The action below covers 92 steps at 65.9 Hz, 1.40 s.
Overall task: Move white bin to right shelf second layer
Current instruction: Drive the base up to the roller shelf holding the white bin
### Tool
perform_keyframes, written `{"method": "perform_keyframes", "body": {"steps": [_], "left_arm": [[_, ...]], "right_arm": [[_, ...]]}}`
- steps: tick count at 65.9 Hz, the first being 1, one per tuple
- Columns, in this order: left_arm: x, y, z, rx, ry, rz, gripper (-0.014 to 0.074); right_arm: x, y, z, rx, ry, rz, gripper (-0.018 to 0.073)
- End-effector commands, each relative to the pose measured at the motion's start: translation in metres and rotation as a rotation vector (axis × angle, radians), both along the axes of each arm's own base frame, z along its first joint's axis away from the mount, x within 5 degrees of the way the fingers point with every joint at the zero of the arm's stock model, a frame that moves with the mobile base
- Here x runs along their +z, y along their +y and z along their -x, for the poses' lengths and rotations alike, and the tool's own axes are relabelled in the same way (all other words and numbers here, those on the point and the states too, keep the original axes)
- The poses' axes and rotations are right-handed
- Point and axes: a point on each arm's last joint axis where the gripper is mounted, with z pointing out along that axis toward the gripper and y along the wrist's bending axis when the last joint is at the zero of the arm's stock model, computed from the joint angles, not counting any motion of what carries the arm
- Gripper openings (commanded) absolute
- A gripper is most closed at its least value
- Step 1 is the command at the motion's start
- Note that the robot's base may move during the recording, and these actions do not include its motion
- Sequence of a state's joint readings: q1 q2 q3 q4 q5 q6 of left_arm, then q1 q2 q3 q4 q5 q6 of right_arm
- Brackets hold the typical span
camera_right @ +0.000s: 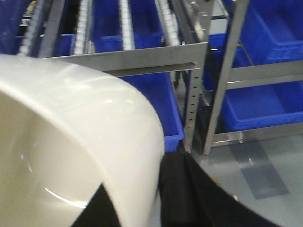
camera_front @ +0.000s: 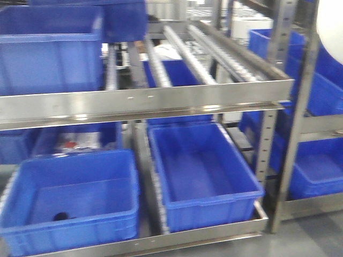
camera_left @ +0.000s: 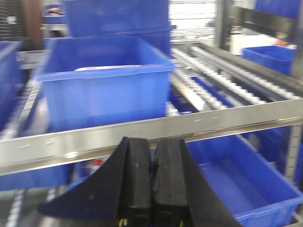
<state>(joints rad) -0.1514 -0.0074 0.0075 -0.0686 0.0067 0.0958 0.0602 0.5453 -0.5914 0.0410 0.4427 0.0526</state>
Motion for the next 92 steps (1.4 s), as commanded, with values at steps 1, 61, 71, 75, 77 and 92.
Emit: {"method": "perform_keyframes", "body": {"steps": [1,61,71,75,77,92], "left_arm": [[-0.0027,0.0005,0.0002,0.003,-0.064,0.023,0.0085],[-0.0027,0.0005,0.0002,0.003,-0.064,0.023,0.0085],[-0.0027,0.0005,0.0002,0.003,-0.064,0.023,0.0085],[-0.0027,0.0005,0.0002,0.003,-0.064,0.023,0.0085],[-0.0027,0.0005,0.0002,0.003,-0.064,0.023,0.0085],[-0.0027,0.0005,0.0002,0.003,-0.064,0.023,0.0085]], "right_arm": [[0.0188,-0.0010,-0.0017,-0.009,-0.128,-0.003,0.0024],[0.0189,-0.0010,-0.0015,-0.009,-0.129,-0.003,0.0024],[0.0189,-0.0010,-0.0015,-0.009,-0.129,-0.003,0.0024],[0.0189,-0.0010,-0.0015,-0.009,-0.129,-0.003,0.0024],[0.0189,-0.0010,-0.0015,-0.009,-0.129,-0.003,0.0024],[0.0189,-0.0010,-0.0015,-0.009,-0.129,-0.003,0.0024]]}}
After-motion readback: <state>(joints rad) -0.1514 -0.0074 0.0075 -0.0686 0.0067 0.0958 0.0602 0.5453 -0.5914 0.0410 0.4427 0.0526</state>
